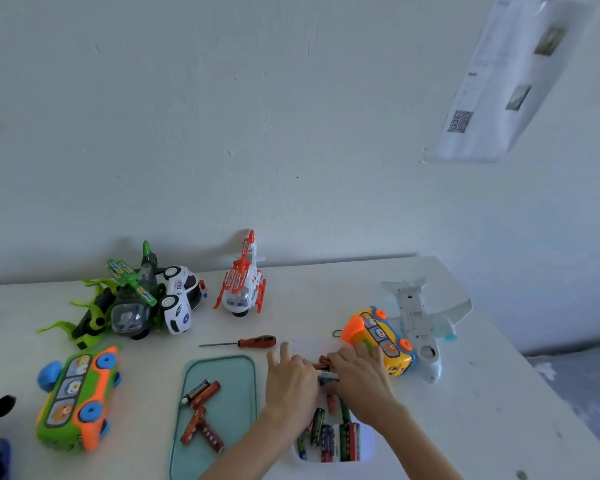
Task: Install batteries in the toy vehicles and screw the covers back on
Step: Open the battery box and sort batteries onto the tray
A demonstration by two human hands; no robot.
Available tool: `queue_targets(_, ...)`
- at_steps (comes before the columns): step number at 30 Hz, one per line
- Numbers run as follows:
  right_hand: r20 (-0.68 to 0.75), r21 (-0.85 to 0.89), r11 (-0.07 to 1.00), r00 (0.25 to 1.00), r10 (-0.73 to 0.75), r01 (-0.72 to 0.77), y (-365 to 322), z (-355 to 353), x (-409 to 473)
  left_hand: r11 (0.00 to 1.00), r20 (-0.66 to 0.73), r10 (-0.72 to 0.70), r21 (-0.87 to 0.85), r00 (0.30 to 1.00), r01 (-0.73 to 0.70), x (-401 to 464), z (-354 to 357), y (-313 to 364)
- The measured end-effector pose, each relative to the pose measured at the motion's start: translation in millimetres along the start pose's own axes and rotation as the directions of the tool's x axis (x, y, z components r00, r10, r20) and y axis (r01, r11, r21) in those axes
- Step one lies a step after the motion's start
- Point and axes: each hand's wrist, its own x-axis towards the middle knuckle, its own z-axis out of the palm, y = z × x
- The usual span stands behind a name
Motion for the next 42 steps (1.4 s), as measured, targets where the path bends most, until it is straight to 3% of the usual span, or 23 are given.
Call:
queue_targets(14,0.049,-0.026,0.999,0.999,-0.021,0.022,3,-1,-2,0.980,0.036,-0.182,-0.071,0.983,0.184,13,1,18)
queue_targets(21,0.058,0.003,1.000,0.998,-0.017,0.017,5,-4,-3,0.962,0.133,-0.226,-0.125,0.965,0.243,15,1,11)
queue_targets(24,0.044,0.073,0.997,0.999,0.006,-0.009,6,-3,-5,0.927,0.108,-0.262,-0.247,0.959,0.281,12,-3,5)
queue_targets(29,-0.005,0.116,0.989,0.996,0.089,-0.088,3,-6,-8,0.752,-0.114,-0.353,-0.625,0.929,0.209,-19,-15,-34)
queue_targets(32,-0.121,0.144,0.986,0.988,0.098,-0.080,-14,-20,-13,0.810,-0.149,-0.368,-0.537,0.918,0.237,-46,-10,-77)
queue_targets(36,-0.202,0.119,0.989,0.977,-0.062,0.087,-55,-17,-5,0.903,0.036,-0.273,-0.336,0.961,0.269,-68,13,-114)
queue_targets(39,-0.113,0.099,0.973,0.974,-0.198,0.210,-92,-30,1,0.972,-0.018,-0.185,-0.154,0.983,0.180,-73,30,-123)
queue_targets(42,0.049,0.033,0.977,0.976,-0.214,0.213,-117,-28,20,0.981,-0.084,-0.151,-0.134,0.985,0.139,-77,43,-131)
